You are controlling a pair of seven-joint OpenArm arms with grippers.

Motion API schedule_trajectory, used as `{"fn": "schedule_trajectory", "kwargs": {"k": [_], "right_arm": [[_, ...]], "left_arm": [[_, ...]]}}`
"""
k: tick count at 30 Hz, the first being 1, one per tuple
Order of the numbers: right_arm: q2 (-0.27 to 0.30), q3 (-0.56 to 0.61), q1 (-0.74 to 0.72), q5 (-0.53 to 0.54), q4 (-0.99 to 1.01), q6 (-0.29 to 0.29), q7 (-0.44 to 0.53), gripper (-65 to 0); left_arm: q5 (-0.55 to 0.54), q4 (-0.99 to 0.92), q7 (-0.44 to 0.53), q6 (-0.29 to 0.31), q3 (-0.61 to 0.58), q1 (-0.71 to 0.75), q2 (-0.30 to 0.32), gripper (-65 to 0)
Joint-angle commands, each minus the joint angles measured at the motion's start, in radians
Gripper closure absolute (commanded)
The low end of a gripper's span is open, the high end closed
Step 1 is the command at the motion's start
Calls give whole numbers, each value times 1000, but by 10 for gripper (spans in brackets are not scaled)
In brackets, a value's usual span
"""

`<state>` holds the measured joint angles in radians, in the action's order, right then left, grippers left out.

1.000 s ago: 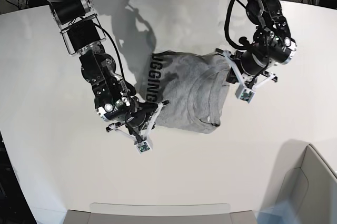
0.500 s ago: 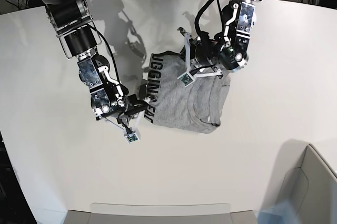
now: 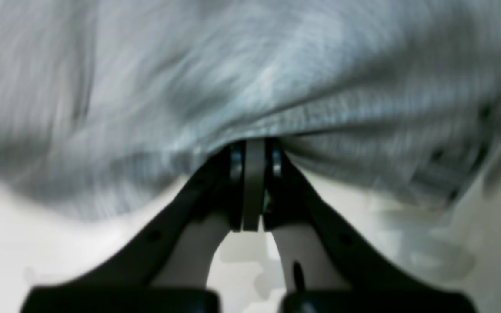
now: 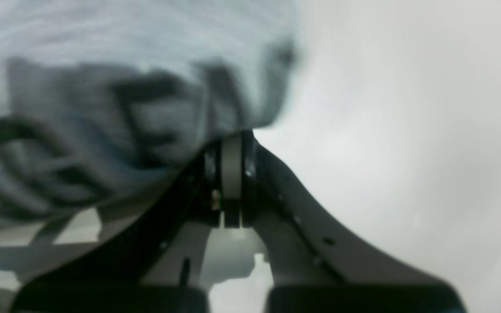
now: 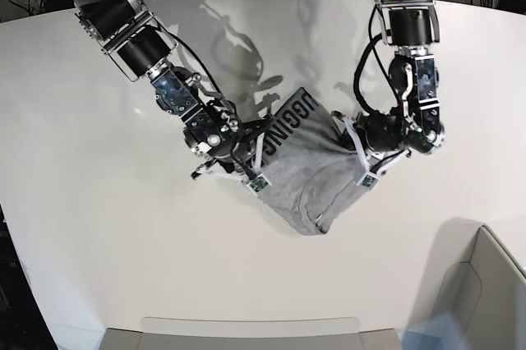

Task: Fold the T-shirt properly
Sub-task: 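Release the bundle with the right gripper and raise it away, then push the folded shirt with the left gripper toward the bin corner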

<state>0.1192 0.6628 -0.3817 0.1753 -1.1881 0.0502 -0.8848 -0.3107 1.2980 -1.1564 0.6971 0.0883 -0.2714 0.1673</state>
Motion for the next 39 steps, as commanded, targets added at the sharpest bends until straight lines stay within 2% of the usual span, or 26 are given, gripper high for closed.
{"fn": "schedule_trajectory", "kwargs": {"k": [1,4,8,12,16,20,24,27,29,34,39], "right_arm": [[-31,41,30,92,4,-49,-46,0],[-49,93,59,92,-23,-48,-46,0],[-39,54,128,92,-163,-40,-46,0],[24,-119,229,96,-379,-40,-47,0],[64,-288,321,96,-553,-49,-47,0],[92,-380,367,94,-646,-46,-47,0],[79,-555,425,99,-706,-40,-47,0],[38,-703,459,97,-720,-46,-47,0],[37,-756,473,97,-720,-51,-47,0],[49,-766,508,96,-720,-51,-47,0],[50,-765,533,96,-720,-51,-47,0]], "left_arm": [[-8,-21,42,1,3,-55,5,0],[-8,-128,117,1,3,-127,7,0],[-9,-162,163,1,3,-187,1,0],[-9,-120,168,1,52,-210,2,0],[-12,-11,177,-9,109,-214,-2,0],[-14,94,174,-9,112,-151,-55,0],[-12,206,180,-4,106,-55,-137,0],[-12,217,187,-3,104,-7,-197,0],[-11,203,234,-3,77,2,-219,0],[-9,147,441,-9,-34,56,-220,0],[-9,-18,548,-11,-61,56,-223,0]]}}
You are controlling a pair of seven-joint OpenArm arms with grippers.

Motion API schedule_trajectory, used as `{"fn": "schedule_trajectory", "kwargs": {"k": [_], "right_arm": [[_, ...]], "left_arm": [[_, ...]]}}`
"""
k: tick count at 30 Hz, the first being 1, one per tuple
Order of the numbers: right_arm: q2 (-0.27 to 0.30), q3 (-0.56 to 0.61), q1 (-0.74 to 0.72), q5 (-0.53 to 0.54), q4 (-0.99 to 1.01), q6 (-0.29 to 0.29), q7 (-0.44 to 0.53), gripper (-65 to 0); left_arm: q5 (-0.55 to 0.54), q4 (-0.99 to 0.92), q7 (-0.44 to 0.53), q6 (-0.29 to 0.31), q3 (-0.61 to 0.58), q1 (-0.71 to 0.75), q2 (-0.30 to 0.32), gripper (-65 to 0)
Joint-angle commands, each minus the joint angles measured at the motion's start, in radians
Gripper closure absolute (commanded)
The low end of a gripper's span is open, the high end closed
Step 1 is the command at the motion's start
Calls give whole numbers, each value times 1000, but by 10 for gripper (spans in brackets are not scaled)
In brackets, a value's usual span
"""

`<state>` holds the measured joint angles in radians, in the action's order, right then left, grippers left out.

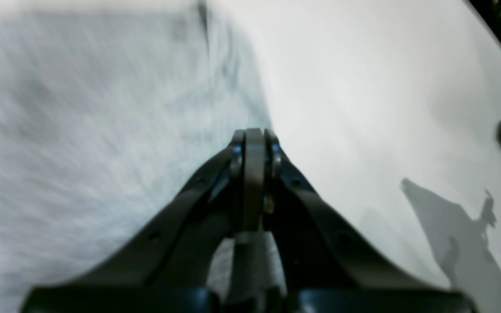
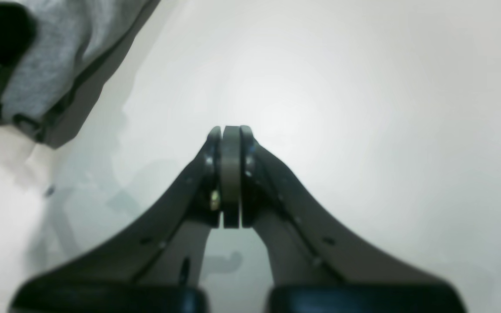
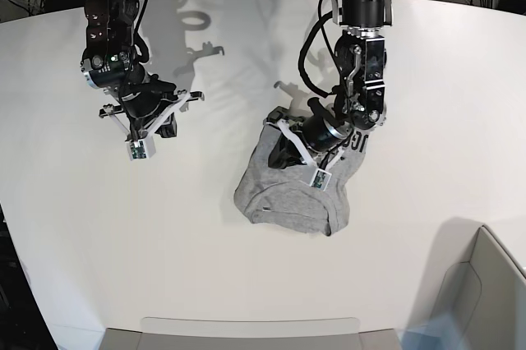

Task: Fold the T-shirt properly
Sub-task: 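Push the folded shirt with the left gripper toward the bin corner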

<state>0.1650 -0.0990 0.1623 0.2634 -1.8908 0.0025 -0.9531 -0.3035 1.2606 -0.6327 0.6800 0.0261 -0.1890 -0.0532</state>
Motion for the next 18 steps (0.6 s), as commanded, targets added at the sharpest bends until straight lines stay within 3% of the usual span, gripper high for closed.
{"fn": "schedule_trajectory", "kwargs": {"k": [1,4,11,18], "right_arm": [[5,-2,-10,7,-17,-3,21,0],[3,-2,-8,7,-17,-3,21,0],[5,-3,0,6,-17,-3,21,0],[3,0,4,6,-17,-3,21,0]], "left_arm": [[-16,-29,41,7,2,-28,-1,0],[-16,-154,104,7,5,-51,5,0],[-21,-359,241,7,22,-60,149,0],[-20,-442,262,16,229,-94,237,0]]}}
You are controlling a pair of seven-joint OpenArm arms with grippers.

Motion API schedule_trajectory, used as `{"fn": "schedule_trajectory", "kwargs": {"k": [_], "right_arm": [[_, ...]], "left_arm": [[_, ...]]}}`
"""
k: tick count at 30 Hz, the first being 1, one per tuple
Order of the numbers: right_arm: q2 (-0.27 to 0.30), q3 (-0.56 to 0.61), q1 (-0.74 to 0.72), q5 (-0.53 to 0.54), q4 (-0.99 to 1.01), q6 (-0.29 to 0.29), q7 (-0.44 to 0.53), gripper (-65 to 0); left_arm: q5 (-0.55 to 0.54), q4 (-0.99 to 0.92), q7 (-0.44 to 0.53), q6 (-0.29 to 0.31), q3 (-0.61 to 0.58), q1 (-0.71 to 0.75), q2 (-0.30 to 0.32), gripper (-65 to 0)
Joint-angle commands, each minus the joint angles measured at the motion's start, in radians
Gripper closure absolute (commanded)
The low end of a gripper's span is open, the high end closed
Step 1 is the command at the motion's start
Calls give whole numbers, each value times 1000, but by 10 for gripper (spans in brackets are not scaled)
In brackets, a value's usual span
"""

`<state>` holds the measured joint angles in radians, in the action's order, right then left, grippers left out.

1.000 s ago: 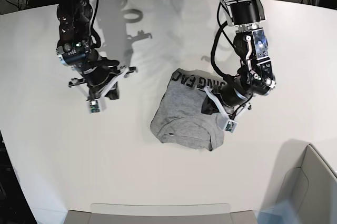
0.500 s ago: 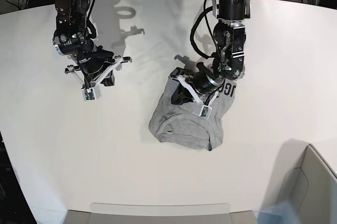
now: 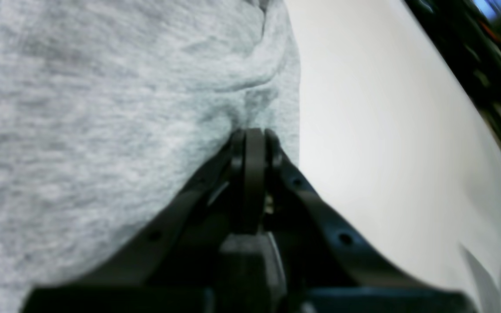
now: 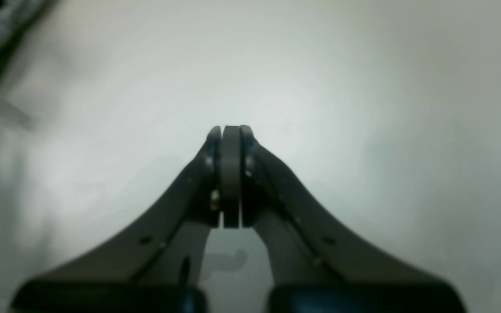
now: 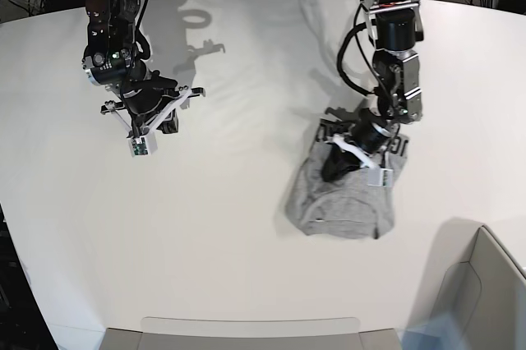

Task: Fold the T-shirt properly
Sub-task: 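Push the folded shirt with the left gripper toward the bin corner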

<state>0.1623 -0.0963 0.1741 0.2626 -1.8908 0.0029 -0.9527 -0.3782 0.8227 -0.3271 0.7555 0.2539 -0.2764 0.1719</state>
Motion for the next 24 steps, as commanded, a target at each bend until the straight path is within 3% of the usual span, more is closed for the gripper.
{"fn": "schedule_trajectory", "kwargs": {"k": [1,7,13,17,23,24], "right_arm": [[6,-3,-8,7,-17,-4,21,0],[7,-3,-5,7,-17,-4,21,0],[7,-3,-14,7,-19,-4,21,0],[9,-3,-43,7,-19,-5,21,0],[61,22,-92,7,-45,-5,27,0],[78,31,-100,5,-54,-5,27,0]], "left_arm": [[55,-22,-43,-60,6,-25,31,0],[55,-119,-37,-60,5,-47,119,0],[57,-107,-47,-57,9,-48,140,0],[57,50,-47,-57,14,-34,136,0],[55,396,-39,-57,17,59,114,0],[55,456,-39,-81,17,78,114,0]]}}
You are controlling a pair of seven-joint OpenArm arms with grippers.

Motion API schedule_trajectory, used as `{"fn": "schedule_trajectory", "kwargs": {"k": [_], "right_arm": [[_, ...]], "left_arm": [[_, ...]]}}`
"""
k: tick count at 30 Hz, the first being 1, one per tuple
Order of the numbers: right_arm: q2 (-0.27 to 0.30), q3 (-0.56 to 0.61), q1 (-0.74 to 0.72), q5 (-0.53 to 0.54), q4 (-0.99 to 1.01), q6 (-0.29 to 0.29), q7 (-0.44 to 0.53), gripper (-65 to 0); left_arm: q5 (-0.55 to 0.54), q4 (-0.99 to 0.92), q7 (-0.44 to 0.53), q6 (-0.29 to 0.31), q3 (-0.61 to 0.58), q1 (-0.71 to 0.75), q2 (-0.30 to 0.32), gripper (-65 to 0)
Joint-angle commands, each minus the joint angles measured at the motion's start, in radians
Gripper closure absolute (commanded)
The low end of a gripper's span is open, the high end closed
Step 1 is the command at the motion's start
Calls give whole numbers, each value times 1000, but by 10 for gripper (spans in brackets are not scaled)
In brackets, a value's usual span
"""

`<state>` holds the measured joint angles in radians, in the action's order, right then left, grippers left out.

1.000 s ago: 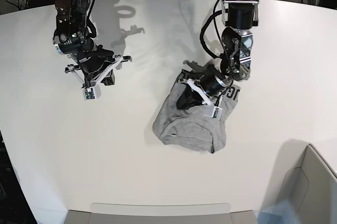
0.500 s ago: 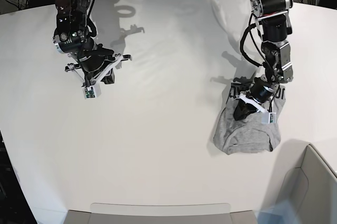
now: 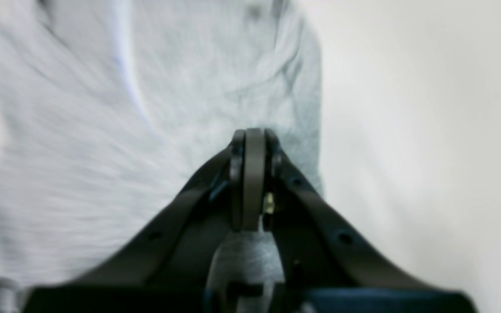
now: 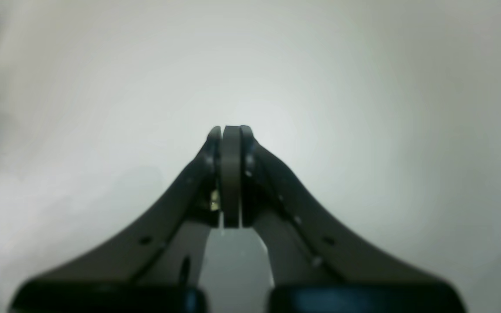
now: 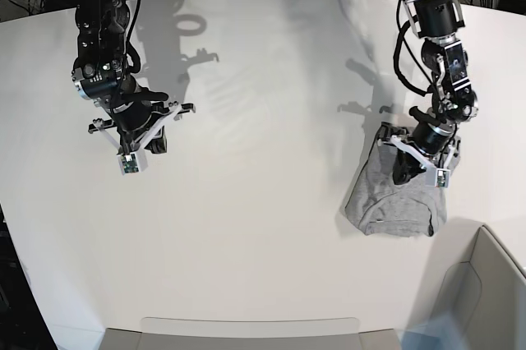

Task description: Fold the T-shirt properly

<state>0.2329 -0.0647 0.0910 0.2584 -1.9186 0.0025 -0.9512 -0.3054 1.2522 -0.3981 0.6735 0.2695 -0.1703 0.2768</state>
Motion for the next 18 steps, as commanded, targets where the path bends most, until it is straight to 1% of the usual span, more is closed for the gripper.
{"fn": "schedule_trajectory", "kwargs": {"k": [1,2,4,7,9,11,13,16,18], "right_arm": [[23,9,-18,9,-32,-5,25,0],[35,21,-20,9,-42,-5,25,0],[56,36,-24,9,-60,-5,25,0],[66,33,3,9,-100,-5,24,0],[70,29,49,9,-131,-5,24,0],[72,27,105,9,-146,-3,24,0],[72,27,164,9,-147,-3,24,0],[66,27,267,9,-147,0,24,0],[62,27,321,9,-147,3,24,0]], "left_arm": [[-18,73,32,-34,1,-16,9,0],[-18,126,32,-68,1,-2,9,0],[-18,212,31,-110,1,30,8,0],[-18,327,21,-143,1,88,-15,0],[-18,392,20,-151,12,148,-24,0],[-18,449,-3,-151,37,220,-34,0],[-18,515,-54,-151,70,282,-60,0],[-18,614,-117,-143,159,372,-107,0],[-18,657,-150,-143,196,417,-126,0]]}}
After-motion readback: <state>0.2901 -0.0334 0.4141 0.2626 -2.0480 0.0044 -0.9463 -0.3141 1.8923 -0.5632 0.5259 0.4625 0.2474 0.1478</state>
